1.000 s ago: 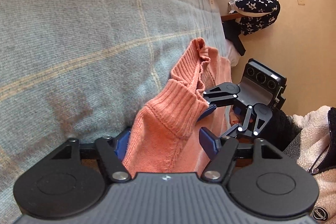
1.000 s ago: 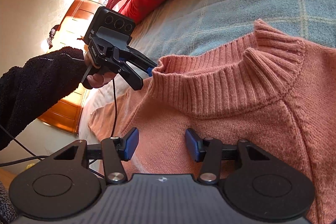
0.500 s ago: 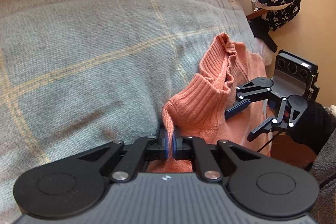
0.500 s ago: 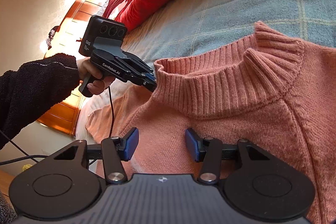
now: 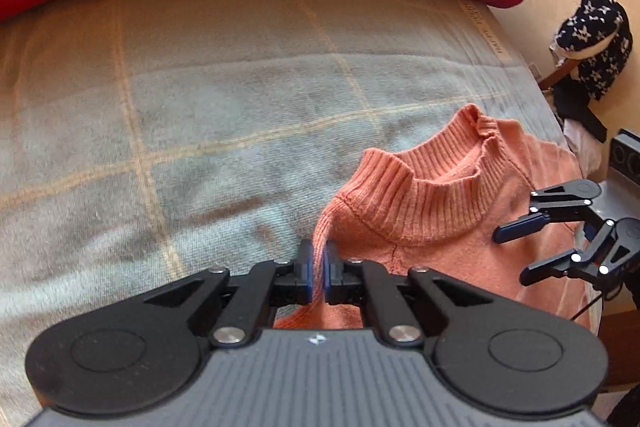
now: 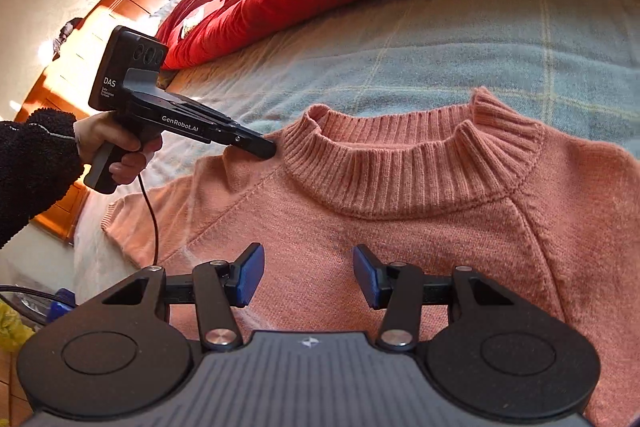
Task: Fold clothes
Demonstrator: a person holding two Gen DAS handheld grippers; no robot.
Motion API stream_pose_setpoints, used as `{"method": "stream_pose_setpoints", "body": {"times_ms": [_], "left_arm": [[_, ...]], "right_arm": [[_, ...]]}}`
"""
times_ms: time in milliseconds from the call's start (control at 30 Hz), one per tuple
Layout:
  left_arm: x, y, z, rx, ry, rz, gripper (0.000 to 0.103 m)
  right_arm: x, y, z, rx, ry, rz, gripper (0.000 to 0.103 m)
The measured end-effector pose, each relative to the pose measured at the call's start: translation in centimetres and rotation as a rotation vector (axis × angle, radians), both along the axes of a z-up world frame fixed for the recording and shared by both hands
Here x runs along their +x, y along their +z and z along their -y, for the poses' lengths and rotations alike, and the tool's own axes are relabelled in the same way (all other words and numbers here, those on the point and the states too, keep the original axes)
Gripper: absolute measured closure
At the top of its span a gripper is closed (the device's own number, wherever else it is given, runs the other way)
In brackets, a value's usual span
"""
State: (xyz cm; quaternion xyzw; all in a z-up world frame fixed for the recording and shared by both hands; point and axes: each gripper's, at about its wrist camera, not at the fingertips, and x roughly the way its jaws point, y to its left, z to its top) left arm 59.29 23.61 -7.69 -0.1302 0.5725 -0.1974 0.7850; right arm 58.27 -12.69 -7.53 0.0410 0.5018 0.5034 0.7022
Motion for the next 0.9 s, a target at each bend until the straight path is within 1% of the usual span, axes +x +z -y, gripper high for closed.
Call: {"method": "stream_pose_setpoints", "body": {"times_ms": [33,67,167,233,300,367,400,433,567,667,700,733,767,833,867,900], "left_arm": [[0.0,0.1,-0.2,-0.011,0.025,-0.001,0.093],[-0.1,0.4,-0.3,-0.005,0.042,0.015,0.093],[-0.6,2.4,-0.4,0.050,0.076,0.087,0.093],[-1.1,3.8,-0.1,0.054,0.076,0.138,0.093],[-1.7,4.6,0.7,0.006,0.052,0.156,0.091],[-2.2,4.5,1.8,-0.021,0.009,0.150,0.085],[-2.6,4.3,2.4,-0.026,-0.008,0.146,0.085],[-2.9,4.1,3.0,-0.031,-0.026,0.141,0.085],[-4.0,2.8,3.8,-0.072,-0.029,0.120,0.085],[-4.7,2.0,3.7,-0.082,-0.020,0.106,0.084],[-4.9,1.7,3.6,-0.085,-0.017,0.101,0.084],[-5.0,1.7,3.5,-0.090,-0.012,0.103,0.084],[-5.1,1.7,3.5,-0.096,-0.007,0.107,0.084],[-5.3,1.7,3.3,-0.106,0.003,0.114,0.083],[-5.3,1.8,3.4,-0.104,0.008,0.129,0.083],[-5.1,1.9,3.5,-0.102,0.012,0.145,0.083]], "right_arm": [[0.0,0.4,-0.2,-0.008,-0.004,0.041,0.049],[0.2,0.8,-0.5,-0.012,-0.009,0.073,0.049],[1.5,1.8,-1.0,-0.014,-0.026,0.139,0.049],[2.7,2.3,-1.5,-0.043,-0.031,0.194,0.049],[4.1,2.7,-2.5,-0.100,0.003,0.280,0.051],[5.2,2.8,-3.9,-0.148,0.088,0.348,0.059],[5.7,2.7,-4.7,-0.162,0.139,0.371,0.061],[6.1,2.6,-5.5,-0.174,0.198,0.396,0.061],[6.7,1.7,-8.4,-0.209,0.430,0.465,0.060],[6.5,0.5,-9.9,-0.273,0.557,0.494,0.060],[6.3,0.4,-10.1,-0.280,0.591,0.496,0.066],[6.0,0.5,-10.2,-0.282,0.620,0.500,0.083],[5.6,0.6,-10.2,-0.284,0.640,0.515,0.097],[4.9,0.9,-10.2,-0.296,0.636,0.590,0.097],[5.1,0.9,-10.3,-0.300,0.609,0.605,0.097],[5.7,0.8,-10.4,-0.295,0.568,0.573,0.097]]}}
